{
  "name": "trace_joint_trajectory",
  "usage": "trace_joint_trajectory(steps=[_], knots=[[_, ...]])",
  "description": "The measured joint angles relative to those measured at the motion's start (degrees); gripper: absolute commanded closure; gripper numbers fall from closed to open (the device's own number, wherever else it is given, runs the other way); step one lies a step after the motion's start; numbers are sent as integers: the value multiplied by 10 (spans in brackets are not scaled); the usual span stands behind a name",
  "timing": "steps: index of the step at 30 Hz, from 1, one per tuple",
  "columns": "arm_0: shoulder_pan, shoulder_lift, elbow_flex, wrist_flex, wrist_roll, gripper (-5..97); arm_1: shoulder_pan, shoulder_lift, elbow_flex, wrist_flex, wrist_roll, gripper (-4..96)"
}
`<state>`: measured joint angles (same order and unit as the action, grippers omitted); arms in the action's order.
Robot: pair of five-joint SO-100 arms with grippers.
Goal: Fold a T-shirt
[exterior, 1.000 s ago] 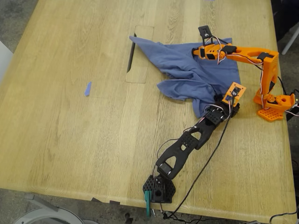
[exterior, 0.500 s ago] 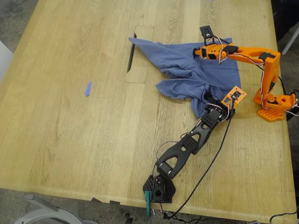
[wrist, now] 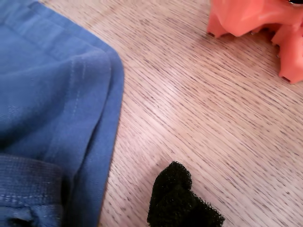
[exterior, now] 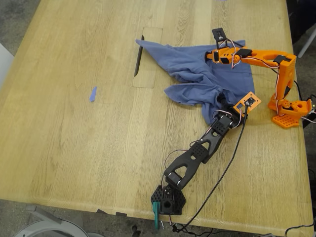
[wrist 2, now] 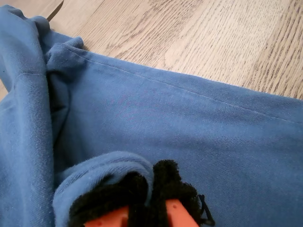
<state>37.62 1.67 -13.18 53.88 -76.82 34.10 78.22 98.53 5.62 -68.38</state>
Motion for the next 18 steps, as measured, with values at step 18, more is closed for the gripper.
trace_joint_trajectory(steps=[18], knots=[[-47,-54,-20,-1,57,587,-4,22,11,-2,0,914]])
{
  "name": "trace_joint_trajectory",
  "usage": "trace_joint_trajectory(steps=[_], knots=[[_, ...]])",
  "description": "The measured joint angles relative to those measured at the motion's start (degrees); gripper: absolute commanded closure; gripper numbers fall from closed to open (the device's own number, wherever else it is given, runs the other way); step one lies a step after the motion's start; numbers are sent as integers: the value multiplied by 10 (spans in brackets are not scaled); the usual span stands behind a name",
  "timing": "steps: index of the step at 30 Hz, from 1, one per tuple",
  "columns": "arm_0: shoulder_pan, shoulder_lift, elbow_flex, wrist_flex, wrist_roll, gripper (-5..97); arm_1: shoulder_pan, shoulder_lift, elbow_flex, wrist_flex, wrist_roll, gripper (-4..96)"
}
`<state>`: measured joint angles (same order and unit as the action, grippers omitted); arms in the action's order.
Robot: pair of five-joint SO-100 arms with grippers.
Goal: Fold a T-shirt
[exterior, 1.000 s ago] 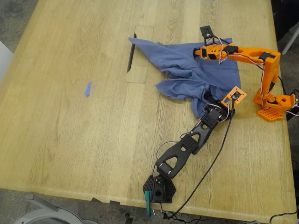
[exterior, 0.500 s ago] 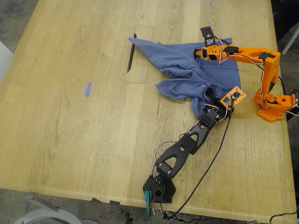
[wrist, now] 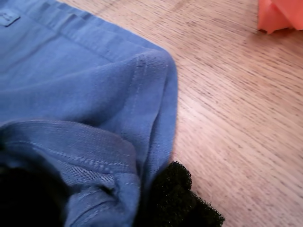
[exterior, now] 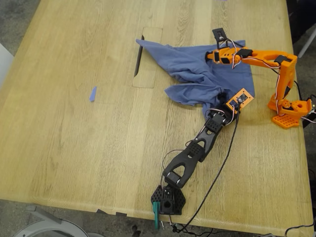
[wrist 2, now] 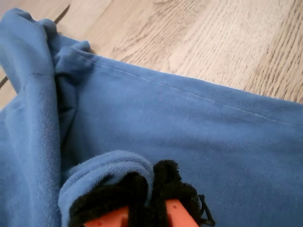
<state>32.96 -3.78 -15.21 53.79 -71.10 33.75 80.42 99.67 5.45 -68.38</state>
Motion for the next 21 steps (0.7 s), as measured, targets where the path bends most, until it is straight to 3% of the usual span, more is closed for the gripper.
trace_joint_trajectory(steps=[6,16,21], knots=[[-11,-4,-11,4,18,666,0,2,0,0,0,914],[-17,-4,-17,45,29,671,0,2,0,0,0,914],[-21,-4,-17,62,30,787,0,9,1,0,0,914]])
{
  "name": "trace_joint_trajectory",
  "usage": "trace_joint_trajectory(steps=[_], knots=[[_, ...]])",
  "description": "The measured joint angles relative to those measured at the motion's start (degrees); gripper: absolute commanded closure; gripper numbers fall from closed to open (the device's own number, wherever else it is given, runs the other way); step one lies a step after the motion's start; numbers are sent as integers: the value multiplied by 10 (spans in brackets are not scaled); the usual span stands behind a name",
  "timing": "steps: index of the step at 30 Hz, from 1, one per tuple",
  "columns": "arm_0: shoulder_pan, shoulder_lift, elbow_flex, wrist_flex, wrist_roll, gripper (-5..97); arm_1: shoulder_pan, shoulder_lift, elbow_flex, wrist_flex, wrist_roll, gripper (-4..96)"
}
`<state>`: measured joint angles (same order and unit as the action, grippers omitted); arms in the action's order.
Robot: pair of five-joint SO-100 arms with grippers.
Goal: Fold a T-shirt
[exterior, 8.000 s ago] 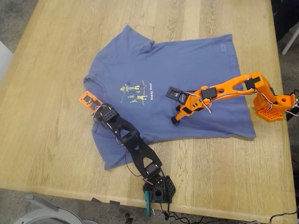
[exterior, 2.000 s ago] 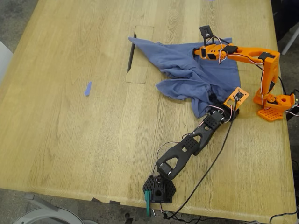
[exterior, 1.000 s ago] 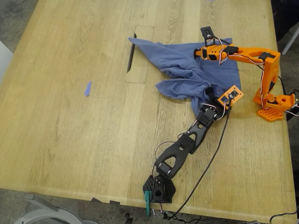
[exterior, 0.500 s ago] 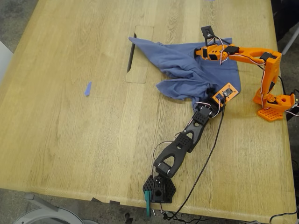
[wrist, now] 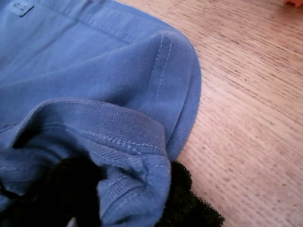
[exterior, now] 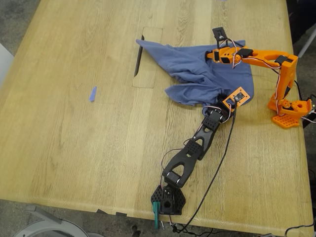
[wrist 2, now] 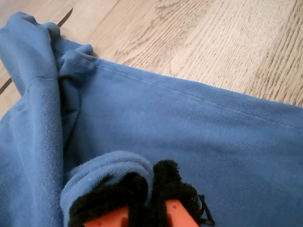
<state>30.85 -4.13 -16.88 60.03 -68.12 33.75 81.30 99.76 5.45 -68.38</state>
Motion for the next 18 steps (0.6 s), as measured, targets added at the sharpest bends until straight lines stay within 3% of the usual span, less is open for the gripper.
trace_joint_trajectory(steps=[10,18], knots=[[-20,1,0,12,-15,917,0,26,8,3,0,914],[-24,18,-2,36,-50,918,0,79,44,10,0,914]])
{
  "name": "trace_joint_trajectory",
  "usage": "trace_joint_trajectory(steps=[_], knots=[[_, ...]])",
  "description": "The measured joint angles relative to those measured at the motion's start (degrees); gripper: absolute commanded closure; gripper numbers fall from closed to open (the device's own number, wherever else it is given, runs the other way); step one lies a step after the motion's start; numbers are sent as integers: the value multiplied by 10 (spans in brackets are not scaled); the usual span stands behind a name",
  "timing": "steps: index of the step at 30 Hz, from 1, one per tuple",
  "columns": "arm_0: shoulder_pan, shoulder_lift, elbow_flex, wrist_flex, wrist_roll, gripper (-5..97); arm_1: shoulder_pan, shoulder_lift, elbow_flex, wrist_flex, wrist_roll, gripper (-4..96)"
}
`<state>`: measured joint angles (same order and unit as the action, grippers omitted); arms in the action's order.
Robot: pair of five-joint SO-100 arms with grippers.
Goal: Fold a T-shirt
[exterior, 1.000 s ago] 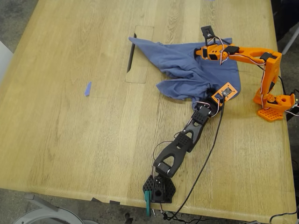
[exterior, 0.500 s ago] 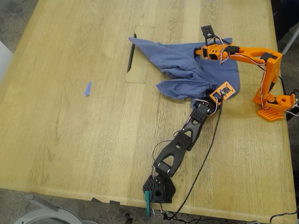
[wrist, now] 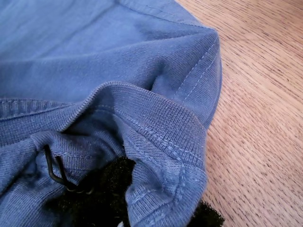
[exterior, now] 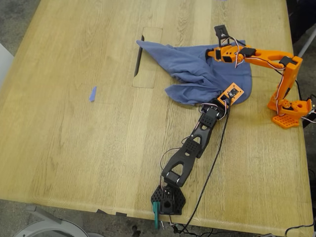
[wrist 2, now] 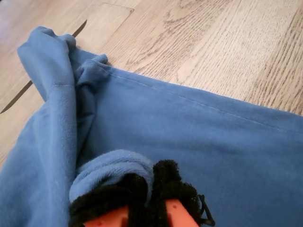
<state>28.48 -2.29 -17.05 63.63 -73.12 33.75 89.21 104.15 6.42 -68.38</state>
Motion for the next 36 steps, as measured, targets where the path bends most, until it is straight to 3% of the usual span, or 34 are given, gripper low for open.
trace_joint_trajectory(steps=[21,36], knots=[[-70,221,1,251,-27,918,-82,258,27,108,-13,913],[-107,432,2,294,-32,918,-127,338,-66,119,-25,913]])
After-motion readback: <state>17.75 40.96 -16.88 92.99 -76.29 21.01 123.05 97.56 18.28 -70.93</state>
